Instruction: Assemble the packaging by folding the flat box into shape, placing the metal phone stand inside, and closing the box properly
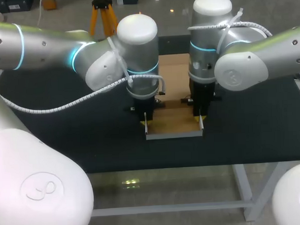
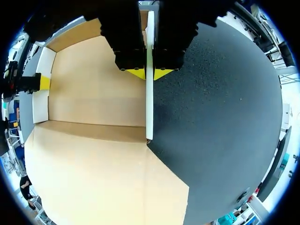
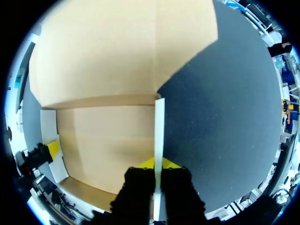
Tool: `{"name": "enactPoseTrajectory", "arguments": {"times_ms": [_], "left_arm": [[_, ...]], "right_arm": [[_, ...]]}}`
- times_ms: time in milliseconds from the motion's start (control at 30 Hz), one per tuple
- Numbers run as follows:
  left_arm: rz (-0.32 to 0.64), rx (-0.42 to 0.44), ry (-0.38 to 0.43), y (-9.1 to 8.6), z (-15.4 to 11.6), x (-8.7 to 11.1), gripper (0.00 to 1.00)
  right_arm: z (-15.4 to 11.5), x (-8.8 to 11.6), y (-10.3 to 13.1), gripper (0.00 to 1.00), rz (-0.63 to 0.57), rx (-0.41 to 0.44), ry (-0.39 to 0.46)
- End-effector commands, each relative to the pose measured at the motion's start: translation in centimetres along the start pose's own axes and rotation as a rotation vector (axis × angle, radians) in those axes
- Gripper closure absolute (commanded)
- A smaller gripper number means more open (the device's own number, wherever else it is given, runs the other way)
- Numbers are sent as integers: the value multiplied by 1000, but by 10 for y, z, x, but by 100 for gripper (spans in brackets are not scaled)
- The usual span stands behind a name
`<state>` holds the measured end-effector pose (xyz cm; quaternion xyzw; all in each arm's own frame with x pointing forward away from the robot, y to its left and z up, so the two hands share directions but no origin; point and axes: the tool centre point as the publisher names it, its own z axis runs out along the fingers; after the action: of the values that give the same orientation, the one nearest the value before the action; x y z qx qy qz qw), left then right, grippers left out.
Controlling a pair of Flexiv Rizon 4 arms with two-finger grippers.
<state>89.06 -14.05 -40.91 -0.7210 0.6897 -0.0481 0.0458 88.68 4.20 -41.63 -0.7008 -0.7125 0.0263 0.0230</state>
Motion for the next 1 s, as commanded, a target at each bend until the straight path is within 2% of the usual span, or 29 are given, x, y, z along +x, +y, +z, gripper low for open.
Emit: {"name": "enactPoseTrajectory", "arguments": {"times_ms": [33, 67, 100, 133, 333, 567, 767, 867, 900, 1000], "left_arm": [[-2, 3, -252, 4, 9, 6, 100], [-4, 3, -250, 4, 9, 5, 100], [-4, 2, -249, 4, 9, 5, 100], [-6, 3, -247, 5, 9, 4, 100], [-11, 5, -239, 6, 7, 1, 100], [-14, 9, -229, 6, 6, -1, 100], [-11, 11, -221, 8, 5, -2, 100], [-10, 14, -217, 8, 4, -2, 100], [-10, 15, -216, 8, 3, -2, 100], [-9, 18, -211, 8, 2, -3, 100]], "right_arm": [[-3, 6, -2, 86, 1, -10, -23], [-4, 6, -2, 64, -1, -14, -27], [-5, 6, -3, 51, -3, -18, -30], [-7, 6, -4, 0, -5, -23, -31], [-22, 2, -9, 0, -25, -67, 0], [-41, -17, -16, 0, -62, -126, 77], [-56, -33, -26, 0, -230, -201, 149], [-66, -40, -36, 0, -448, -255, 232], [-69, -42, -40, 0, -511, -269, 235], [-72, -43, -44, 0, -542, -281, 225]]}}
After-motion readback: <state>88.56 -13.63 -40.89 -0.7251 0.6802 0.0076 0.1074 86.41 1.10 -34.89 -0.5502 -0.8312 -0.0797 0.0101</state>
